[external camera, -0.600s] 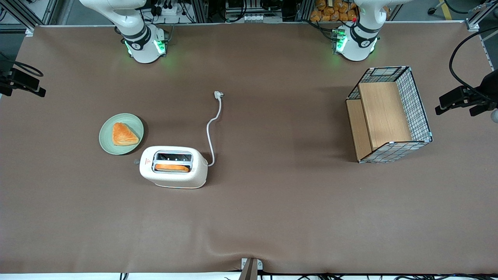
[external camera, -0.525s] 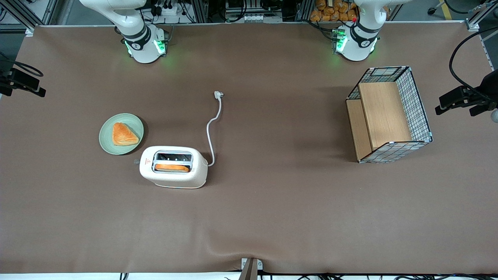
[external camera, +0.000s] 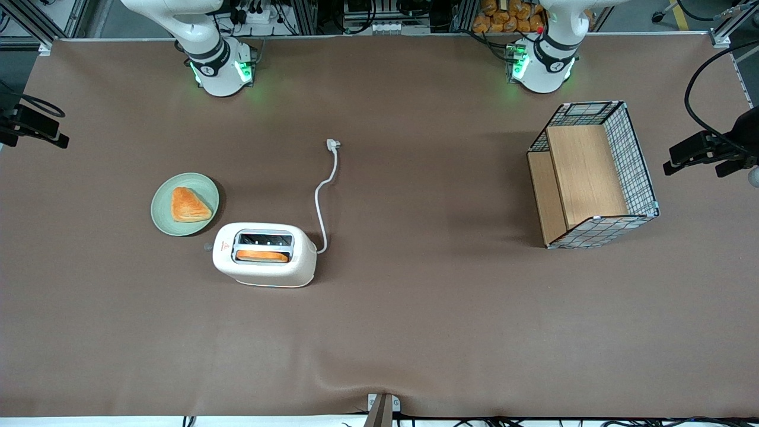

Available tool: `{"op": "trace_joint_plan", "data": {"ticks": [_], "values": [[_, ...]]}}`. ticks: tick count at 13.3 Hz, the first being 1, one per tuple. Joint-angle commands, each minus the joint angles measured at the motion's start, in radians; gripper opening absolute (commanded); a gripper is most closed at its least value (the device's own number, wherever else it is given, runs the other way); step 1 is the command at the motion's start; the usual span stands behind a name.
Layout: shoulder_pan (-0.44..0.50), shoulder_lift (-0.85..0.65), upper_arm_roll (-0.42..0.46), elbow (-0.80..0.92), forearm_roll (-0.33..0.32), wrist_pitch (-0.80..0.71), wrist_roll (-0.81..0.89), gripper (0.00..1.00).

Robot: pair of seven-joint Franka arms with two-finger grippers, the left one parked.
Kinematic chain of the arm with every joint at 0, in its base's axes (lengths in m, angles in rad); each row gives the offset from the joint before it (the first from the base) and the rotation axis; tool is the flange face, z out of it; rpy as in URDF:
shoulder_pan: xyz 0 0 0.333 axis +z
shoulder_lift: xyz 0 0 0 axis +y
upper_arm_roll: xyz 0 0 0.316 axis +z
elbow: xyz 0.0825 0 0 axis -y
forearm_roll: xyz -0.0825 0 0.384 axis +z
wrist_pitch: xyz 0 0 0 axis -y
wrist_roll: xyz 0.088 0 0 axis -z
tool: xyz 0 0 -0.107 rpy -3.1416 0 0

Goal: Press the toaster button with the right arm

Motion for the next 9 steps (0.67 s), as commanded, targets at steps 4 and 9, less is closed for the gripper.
{"op": "trace_joint_plan", "data": {"ticks": [4, 9], "values": [[-0.002, 0.036, 0.016, -0.005, -0.004, 0.023, -0.005, 1.0], [0.013, 0.094, 0.016, -0.008, 0.027, 0.021, -0.005, 1.0]]}}
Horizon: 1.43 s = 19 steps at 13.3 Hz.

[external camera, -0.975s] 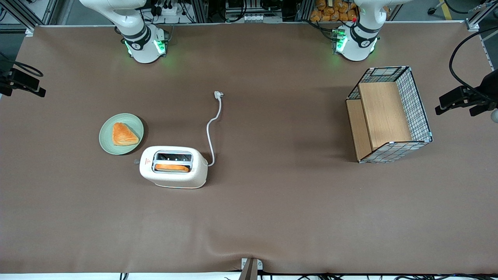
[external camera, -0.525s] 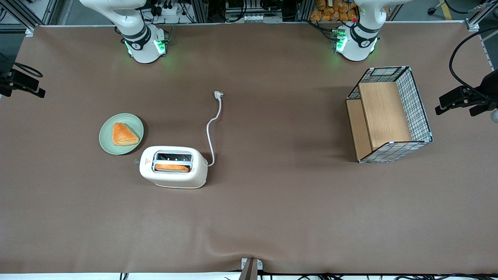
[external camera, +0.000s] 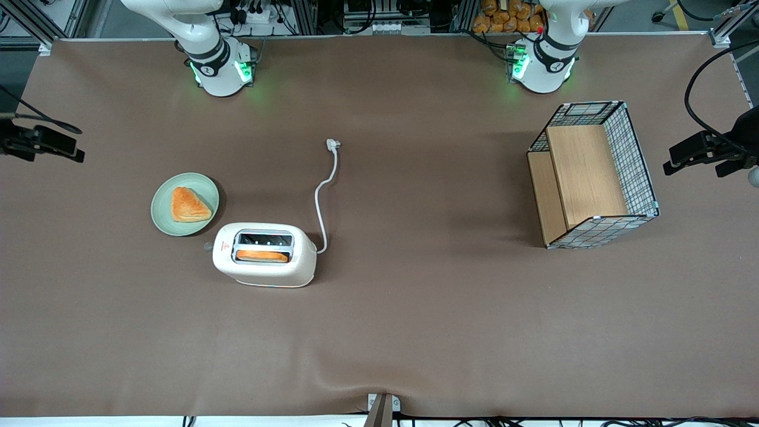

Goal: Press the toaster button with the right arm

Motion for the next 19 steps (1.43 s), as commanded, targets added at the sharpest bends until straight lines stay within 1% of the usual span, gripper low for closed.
{"op": "trace_joint_plan", "data": {"ticks": [1, 3, 5, 6, 8, 9, 10, 11, 12, 13, 14, 15, 16, 18, 19], "values": [[0.015, 0.023, 0.004, 0.004, 0.033, 0.002, -0.002, 1.0], [0.017, 0.041, 0.004, 0.004, 0.065, 0.003, -0.001, 1.0], [0.0, 0.089, 0.004, 0.004, 0.157, 0.005, 0.001, 1.0], [-0.003, 0.112, 0.003, 0.004, 0.191, 0.008, 0.001, 1.0], [-0.006, 0.146, 0.003, 0.004, 0.211, 0.025, 0.004, 1.0], [-0.008, 0.166, 0.003, 0.004, 0.232, 0.028, 0.004, 1.0], [-0.009, 0.187, 0.003, 0.004, 0.267, 0.036, 0.002, 0.97], [-0.014, 0.209, 0.003, 0.004, 0.287, 0.045, 0.001, 0.82], [-0.015, 0.225, 0.004, 0.003, 0.301, 0.065, -0.005, 0.58], [-0.014, 0.239, 0.004, 0.003, 0.309, 0.074, -0.005, 0.31], [-0.014, 0.252, 0.004, -0.008, 0.326, 0.077, -0.005, 0.09], [-0.014, 0.256, 0.003, -0.031, 0.358, 0.088, -0.007, 0.0], [-0.011, 0.258, 0.003, -0.069, 0.376, 0.123, -0.016, 0.0], [-0.002, 0.265, 0.004, -0.111, 0.381, 0.192, -0.05, 0.0], [0.0, 0.279, 0.004, -0.115, 0.395, 0.212, -0.065, 0.0]]}}
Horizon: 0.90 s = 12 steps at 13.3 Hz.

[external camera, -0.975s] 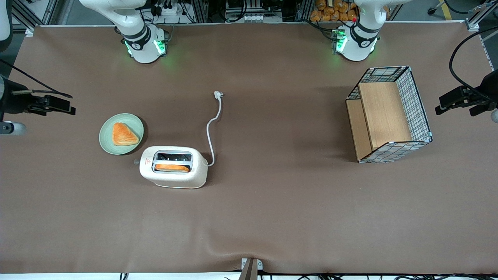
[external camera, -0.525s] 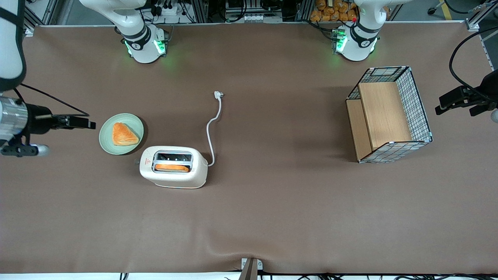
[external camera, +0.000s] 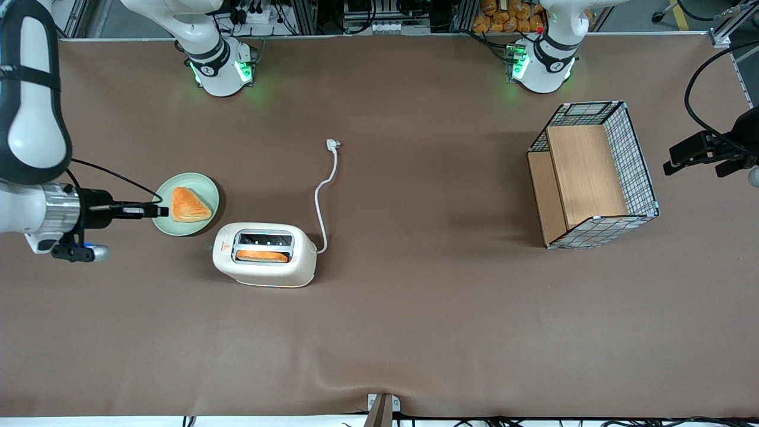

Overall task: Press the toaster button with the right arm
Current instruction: 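Move the right gripper toward the toaster's side lever beside the plate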

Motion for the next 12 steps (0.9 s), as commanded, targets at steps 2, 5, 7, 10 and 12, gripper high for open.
{"op": "trace_joint_plan", "data": {"ticks": [2, 5, 7, 10, 12], "values": [[-0.003, 0.033, 0.004, -0.027, 0.08, 0.048, -0.044, 0.0], [0.002, 0.04, 0.004, -0.027, 0.081, 0.077, -0.056, 0.0], [0.007, 0.04, 0.004, -0.027, 0.081, 0.091, -0.058, 0.0], [0.037, 0.063, 0.004, -0.027, 0.092, 0.143, -0.07, 0.0], [0.05, 0.08, 0.004, -0.027, 0.113, 0.164, -0.072, 0.0]]}}
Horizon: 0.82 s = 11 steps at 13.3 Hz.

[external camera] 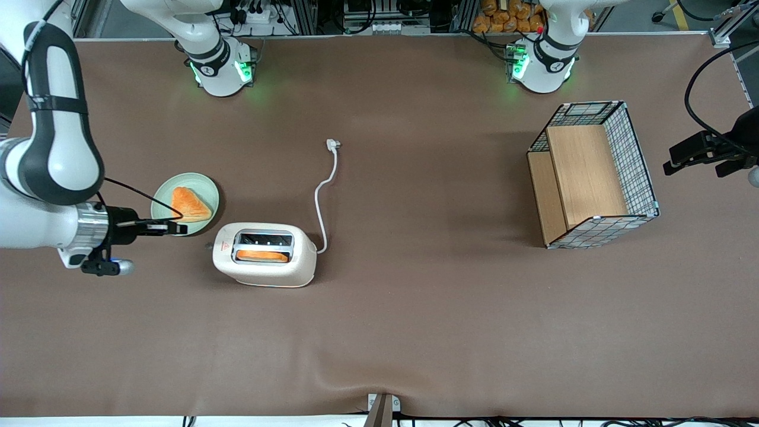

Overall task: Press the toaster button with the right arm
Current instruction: 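Move the right gripper toward the toaster's side lever beside the plate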

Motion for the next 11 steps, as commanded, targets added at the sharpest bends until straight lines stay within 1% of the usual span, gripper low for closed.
{"op": "trace_joint_plan", "data": {"ticks": [1, 4, 5, 6, 7, 11], "values": [[0.016, 0.027, -0.005, 0.002, 0.039, 0.026, -0.022, 0.0], [0.009, 0.056, -0.005, 0.002, 0.042, 0.041, -0.051, 0.0], [0.005, 0.065, -0.005, 0.002, 0.052, 0.046, -0.065, 0.0], [0.005, 0.076, -0.005, 0.002, 0.081, 0.049, -0.069, 0.0], [0.002, 0.084, -0.005, 0.002, 0.095, 0.05, -0.071, 0.0], [0.008, 0.11, -0.005, 0.002, 0.112, 0.084, -0.089, 0.0]]}}
